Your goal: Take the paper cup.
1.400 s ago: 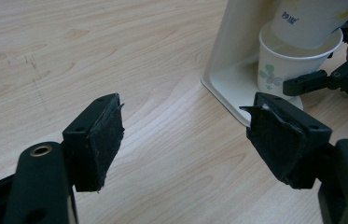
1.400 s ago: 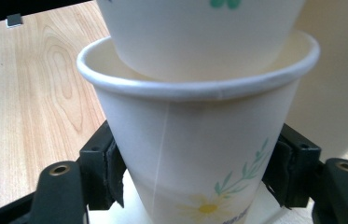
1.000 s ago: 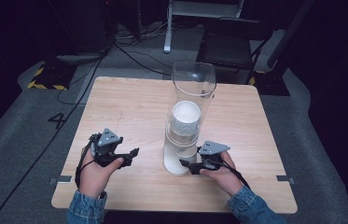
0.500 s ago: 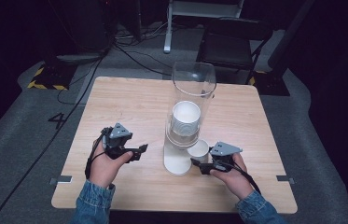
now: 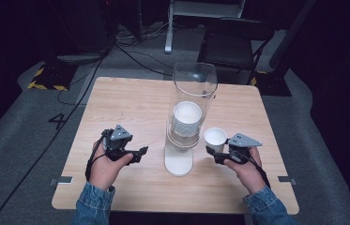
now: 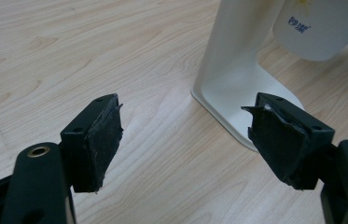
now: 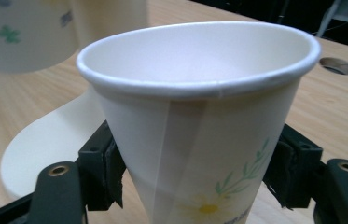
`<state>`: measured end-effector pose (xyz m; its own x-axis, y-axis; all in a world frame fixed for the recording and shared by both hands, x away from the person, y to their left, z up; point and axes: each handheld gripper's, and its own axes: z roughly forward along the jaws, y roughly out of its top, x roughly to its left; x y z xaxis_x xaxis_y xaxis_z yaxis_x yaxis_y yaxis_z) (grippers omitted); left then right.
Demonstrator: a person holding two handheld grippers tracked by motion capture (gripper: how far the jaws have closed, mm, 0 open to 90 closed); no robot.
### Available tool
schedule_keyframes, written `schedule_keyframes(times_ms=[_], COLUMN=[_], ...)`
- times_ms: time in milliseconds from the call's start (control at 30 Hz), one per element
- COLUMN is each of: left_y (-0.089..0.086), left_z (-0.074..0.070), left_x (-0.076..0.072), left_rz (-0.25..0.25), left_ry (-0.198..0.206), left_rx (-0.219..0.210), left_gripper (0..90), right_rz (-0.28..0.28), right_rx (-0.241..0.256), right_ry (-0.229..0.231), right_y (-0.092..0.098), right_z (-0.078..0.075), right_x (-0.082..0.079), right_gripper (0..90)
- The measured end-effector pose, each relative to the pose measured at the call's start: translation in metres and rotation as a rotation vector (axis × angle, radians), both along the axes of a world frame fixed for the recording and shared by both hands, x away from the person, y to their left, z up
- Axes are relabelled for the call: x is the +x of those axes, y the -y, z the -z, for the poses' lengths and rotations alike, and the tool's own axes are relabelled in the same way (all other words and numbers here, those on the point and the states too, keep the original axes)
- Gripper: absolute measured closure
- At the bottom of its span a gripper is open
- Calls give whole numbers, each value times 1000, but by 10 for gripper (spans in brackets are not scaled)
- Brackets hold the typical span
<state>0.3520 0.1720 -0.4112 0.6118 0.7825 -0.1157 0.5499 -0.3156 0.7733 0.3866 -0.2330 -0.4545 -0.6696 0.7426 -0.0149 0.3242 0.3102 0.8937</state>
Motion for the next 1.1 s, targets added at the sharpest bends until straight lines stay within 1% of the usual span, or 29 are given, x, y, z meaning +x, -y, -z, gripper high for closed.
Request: schedule_keyframes(times_ms=[33,133,167,200,233,267,300,333,400,433,500,533,600,700,733,767,800,867,933,1033,1067,1100], left_y=[-1,-4,-5,-5,-6,-8,-8,-8,-9,-10,-11,-13,-16,-18,-20,-20,-23,-24,-26,-27,-28,-28], left_z=[0,0,0,1,1,1,1,2,3,4,4,4,3,3,3,4,4,5,5,4,4,4], left_x=[-1,-4,-5,-6,-6,-7,-7,-8,-10,-12,-13,-14,-18,-20,-21,-22,-24,-25,-28,-29,-29,-30], left_rz=[0,-10,-11,-15,-20,-16,-16,-20,-21,-26,-34,-33,-53,-57,-64,-69,-74,-78,-86,-88,-86,-89], left_ry=[7,-1,2,-2,2,3,3,2,-5,-3,-6,1,0,2,3,2,-1,-1,-3,-1,-1,-2], left_rx=[10,3,11,3,14,19,19,20,20,27,21,27,16,17,19,17,18,21,19,22,25,25], left_gripper=[253,252,252,252,252,252,252,252,252,252,252,252,253,254,254,254,254,254,254,254,254,254], right_rz=[7,44,65,65,75,96,96,114,120,138,143,146,151,148,153,153,155,157,169,170,171,169], right_rx=[10,27,50,50,62,87,87,102,102,92,92,89,80,75,68,68,61,60,60,63,58,58], right_ry=[-1,-3,-7,-7,-8,-9,-9,-14,-10,2,3,2,-9,-12,-14,-14,-18,-20,-30,-35,-35,-45], right_y=[2,8,12,12,13,14,14,16,16,17,17,17,14,12,10,10,8,8,8,8,8,8], right_z=[-1,-3,-3,-3,-2,0,0,3,4,7,9,10,17,22,25,25,29,31,35,38,39,39], right_x=[1,7,10,10,12,15,15,19,21,26,28,30,37,41,43,43,47,49,53,55,56,56], right_gripper=[311,309,308,308,307,305,305,303,302,302,302,302,300,299,299,299,298,298,297,296,296,297])
